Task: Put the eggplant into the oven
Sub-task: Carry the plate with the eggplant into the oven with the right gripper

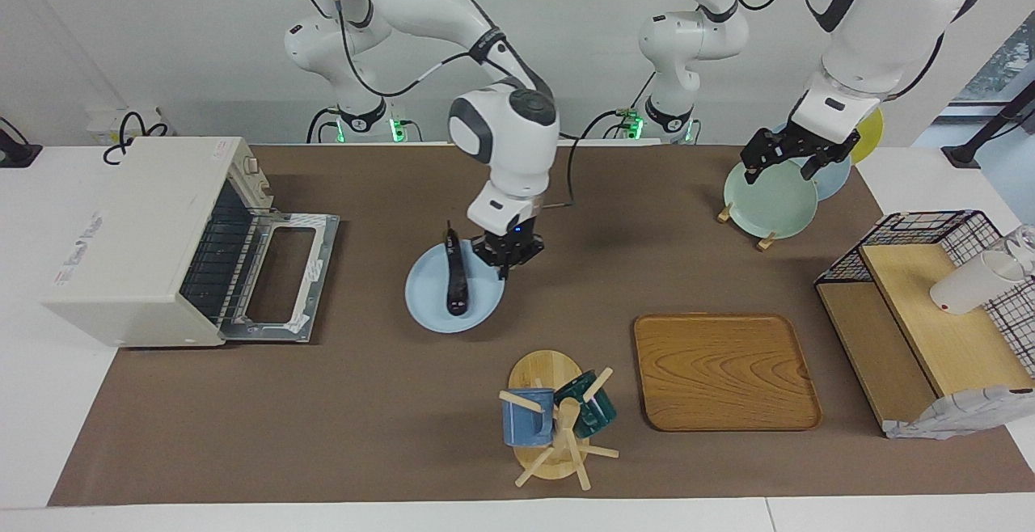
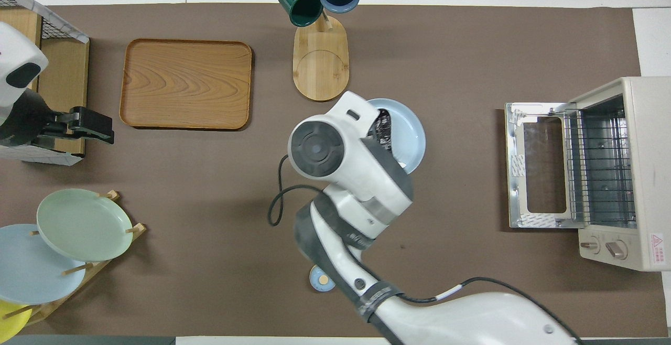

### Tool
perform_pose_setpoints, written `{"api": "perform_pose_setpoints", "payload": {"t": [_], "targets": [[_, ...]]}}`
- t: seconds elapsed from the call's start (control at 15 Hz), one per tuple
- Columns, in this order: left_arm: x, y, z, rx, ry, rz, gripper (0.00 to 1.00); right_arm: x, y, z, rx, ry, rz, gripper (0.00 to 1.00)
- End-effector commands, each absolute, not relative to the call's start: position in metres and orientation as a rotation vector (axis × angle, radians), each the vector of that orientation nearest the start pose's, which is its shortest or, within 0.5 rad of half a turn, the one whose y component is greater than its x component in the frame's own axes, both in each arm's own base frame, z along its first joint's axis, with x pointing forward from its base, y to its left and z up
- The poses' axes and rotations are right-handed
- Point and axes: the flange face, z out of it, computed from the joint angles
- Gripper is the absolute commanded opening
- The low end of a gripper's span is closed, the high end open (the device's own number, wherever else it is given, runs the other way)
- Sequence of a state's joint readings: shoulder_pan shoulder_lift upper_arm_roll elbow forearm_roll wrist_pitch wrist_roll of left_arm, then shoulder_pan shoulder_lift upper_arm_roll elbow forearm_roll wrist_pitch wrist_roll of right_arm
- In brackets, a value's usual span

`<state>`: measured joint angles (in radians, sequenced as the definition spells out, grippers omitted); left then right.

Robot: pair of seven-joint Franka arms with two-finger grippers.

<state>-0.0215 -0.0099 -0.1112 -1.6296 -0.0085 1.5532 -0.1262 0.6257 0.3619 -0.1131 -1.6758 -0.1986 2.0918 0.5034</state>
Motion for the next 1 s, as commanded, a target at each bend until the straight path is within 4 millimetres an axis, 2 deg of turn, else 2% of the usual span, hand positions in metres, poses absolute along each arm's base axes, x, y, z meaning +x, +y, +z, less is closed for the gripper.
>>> {"api": "perform_pose_setpoints", "payload": {"t": [0.0, 0.2, 0.4, 0.67, 0.8, 0.93], "targets": [[0.543, -0.07, 0.606, -3.115, 0.012, 0.104, 1.0, 0.568, 0.247, 0.418, -3.336, -0.139, -0.124, 0.0], [0.541, -0.067, 0.61, -3.117, 0.005, 0.092, 1.0, 0.562, 0.171, 0.433, -3.362, -0.089, -0.004, 0.0], [0.541, -0.067, 0.61, -3.116, 0.005, 0.092, 1.0, 0.549, 0.088, 0.428, -3.355, -0.009, 0.068, 0.0], [0.54, -0.067, 0.611, -3.116, 0.005, 0.089, 1.0, 0.54, 0.035, 0.418, -3.35, 0.039, 0.136, 0.0], [0.541, -0.067, 0.611, -3.116, 0.002, 0.089, 1.0, 0.536, 0.025, 0.411, -3.363, 0.039, 0.129, 0.0], [0.541, -0.067, 0.61, -3.116, 0.002, 0.092, 1.0, 0.531, 0.013, 0.412, -3.395, 0.005, 0.133, 0.0]]}}
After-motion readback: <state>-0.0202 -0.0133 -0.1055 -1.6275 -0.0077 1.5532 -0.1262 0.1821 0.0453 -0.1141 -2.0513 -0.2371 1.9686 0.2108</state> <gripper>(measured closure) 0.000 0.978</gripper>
